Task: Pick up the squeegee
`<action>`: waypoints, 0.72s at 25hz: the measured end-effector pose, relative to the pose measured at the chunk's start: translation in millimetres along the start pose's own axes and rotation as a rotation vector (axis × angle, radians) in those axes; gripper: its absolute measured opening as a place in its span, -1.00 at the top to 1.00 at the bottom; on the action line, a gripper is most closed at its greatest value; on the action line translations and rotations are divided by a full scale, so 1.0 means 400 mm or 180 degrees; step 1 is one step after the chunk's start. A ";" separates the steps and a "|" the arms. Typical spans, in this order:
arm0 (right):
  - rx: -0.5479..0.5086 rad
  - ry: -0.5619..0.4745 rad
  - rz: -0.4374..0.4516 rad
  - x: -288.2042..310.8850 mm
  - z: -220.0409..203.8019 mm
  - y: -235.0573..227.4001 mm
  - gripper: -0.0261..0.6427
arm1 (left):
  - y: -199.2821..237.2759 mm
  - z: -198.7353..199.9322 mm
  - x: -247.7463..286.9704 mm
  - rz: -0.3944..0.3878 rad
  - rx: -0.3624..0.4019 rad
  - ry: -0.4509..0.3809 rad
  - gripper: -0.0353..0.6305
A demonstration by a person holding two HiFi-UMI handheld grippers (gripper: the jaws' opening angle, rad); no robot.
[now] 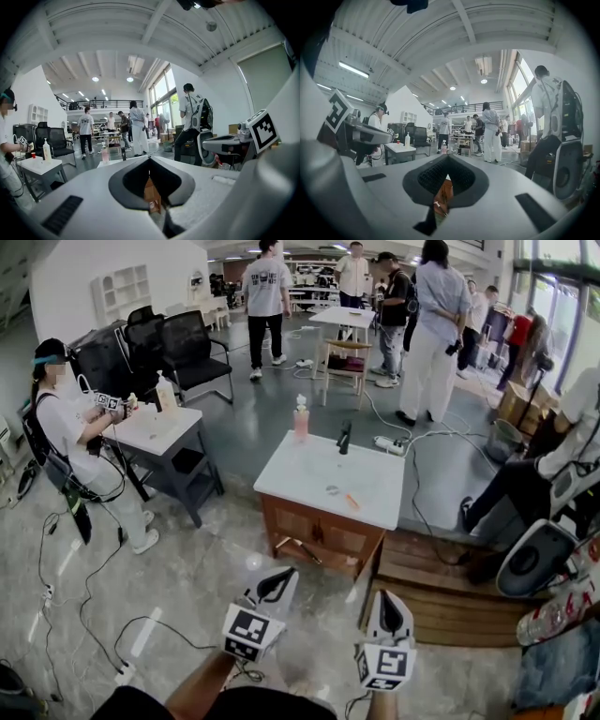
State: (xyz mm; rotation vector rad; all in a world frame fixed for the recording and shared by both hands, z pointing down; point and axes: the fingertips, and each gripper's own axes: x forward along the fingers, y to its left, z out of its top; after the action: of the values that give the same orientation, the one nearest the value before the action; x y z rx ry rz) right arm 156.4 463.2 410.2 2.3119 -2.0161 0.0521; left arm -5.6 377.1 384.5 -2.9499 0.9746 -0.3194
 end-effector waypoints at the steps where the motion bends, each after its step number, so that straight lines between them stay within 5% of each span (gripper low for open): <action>1: -0.0002 0.0000 0.0001 0.010 0.001 -0.005 0.93 | 0.003 0.003 0.010 0.0000 -0.0001 -0.0004 0.88; 18: 0.0004 0.0130 -0.0127 0.344 0.008 -0.044 0.93 | 0.224 0.010 0.305 -0.0158 -0.0090 0.0052 0.88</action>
State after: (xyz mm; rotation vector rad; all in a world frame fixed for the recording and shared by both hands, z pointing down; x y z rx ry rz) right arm 192.6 329.3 416.5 2.3310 -1.9510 0.0976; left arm 38.1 232.6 396.0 -3.0056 0.9165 -0.3344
